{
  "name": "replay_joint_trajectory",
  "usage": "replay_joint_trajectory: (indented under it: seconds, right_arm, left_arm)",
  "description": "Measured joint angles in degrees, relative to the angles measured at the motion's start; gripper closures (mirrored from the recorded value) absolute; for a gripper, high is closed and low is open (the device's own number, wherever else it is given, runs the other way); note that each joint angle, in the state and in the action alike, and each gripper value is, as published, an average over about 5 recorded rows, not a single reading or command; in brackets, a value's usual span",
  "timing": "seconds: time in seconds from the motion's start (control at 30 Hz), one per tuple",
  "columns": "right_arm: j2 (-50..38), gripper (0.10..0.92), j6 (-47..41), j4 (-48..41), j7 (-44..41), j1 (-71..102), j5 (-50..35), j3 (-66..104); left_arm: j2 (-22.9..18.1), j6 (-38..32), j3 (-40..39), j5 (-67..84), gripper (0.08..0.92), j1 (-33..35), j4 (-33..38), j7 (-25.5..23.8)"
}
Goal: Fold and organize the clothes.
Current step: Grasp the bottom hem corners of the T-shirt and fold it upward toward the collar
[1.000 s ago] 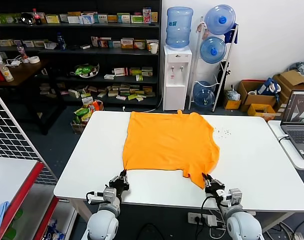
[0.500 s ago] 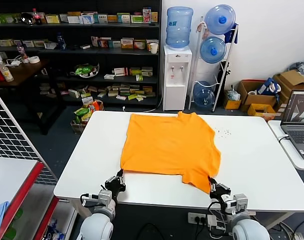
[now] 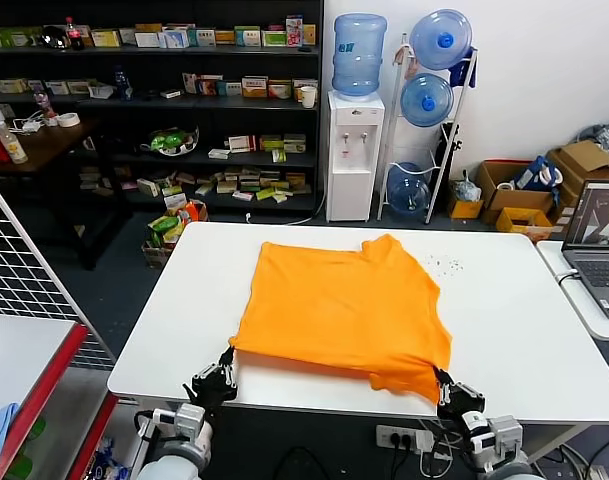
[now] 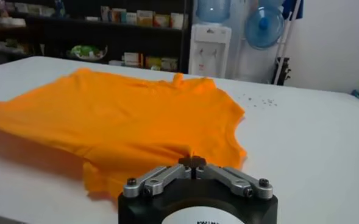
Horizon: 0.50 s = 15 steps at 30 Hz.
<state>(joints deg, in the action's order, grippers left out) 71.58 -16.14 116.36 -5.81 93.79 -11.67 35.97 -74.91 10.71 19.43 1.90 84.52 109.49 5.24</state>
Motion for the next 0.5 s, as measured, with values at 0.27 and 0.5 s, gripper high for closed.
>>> replay_joint_trajectory:
  seconds: [0.27,0.5]
  right_arm:
    - [-1.49,0.902,3.38,-1.54,-0.07,-2.40,-0.78,-0.82]
    - [-1.92,0.902,6.98,-7.60,0.04,-8.64,-1.79,-2.24]
  left_arm:
    - [-0.91,-1.79,-0.76,-2.71,0.910,0.54,0.76,0.20]
    - [-2.03,-3.21,-1.12,-3.63,0.910,-3.19,-2.31,0.24]
